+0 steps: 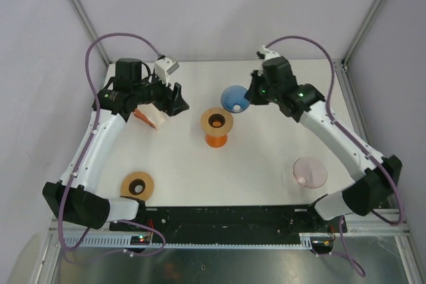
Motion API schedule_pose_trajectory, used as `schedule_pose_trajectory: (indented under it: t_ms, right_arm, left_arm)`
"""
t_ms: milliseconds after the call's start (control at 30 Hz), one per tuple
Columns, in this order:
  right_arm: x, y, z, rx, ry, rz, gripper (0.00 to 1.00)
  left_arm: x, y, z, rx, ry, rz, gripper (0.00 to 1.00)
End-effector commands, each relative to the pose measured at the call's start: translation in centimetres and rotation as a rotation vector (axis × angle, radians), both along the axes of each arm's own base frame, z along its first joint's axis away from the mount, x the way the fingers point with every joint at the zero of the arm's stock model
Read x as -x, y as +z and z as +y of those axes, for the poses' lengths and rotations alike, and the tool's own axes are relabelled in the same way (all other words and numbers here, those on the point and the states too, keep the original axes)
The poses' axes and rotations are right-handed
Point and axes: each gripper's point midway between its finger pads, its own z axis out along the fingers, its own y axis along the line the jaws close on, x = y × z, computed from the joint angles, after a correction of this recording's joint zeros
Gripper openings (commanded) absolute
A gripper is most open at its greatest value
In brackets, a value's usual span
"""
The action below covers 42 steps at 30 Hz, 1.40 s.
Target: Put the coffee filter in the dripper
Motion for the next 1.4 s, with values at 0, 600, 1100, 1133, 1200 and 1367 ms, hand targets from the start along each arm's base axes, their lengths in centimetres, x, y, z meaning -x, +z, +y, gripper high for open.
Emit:
schedule_pose_trajectory:
  t_ms: [0,600,1100,1133,1200,1367]
  right_arm:
    - [-1.1,2.2,4.5,-0.023,0.064,-0.031,0.00]
    - [-0.6,-2.7,10.4,0.010,0.211,0.089,0.00]
    - [0.6,-0.6,9.9,-0.044,0.229,0.057,0.00]
    - [0.6,-0.6,9.9,-0.045,0.230,0.056,0.00]
    - [0.7,-0.7,10.0,-0.048,0.235,0.057,0.00]
    - [0.7,-2.4,10.0,-0.047,0.246,0.092,0.00]
  left_arm:
    - [1.3,5.1,-2.6,0.158,-0.039,-0.004,0.76]
    - [-2.5,-1.3,-5.2,-0.004,0.059,0.103,0.72]
    - [-2.0,-2.1,-6.5,-0.029,0.024,0.105,0.53]
    - [-2.0,-2.2,-6.5,-0.030,0.023,0.108,0.51]
    - [-2.0,-2.5,-6.6,-0.033,0.019,0.117,0.48]
    - [-1.8,-3.5,-6.8,-0.042,0.009,0.138,0.43]
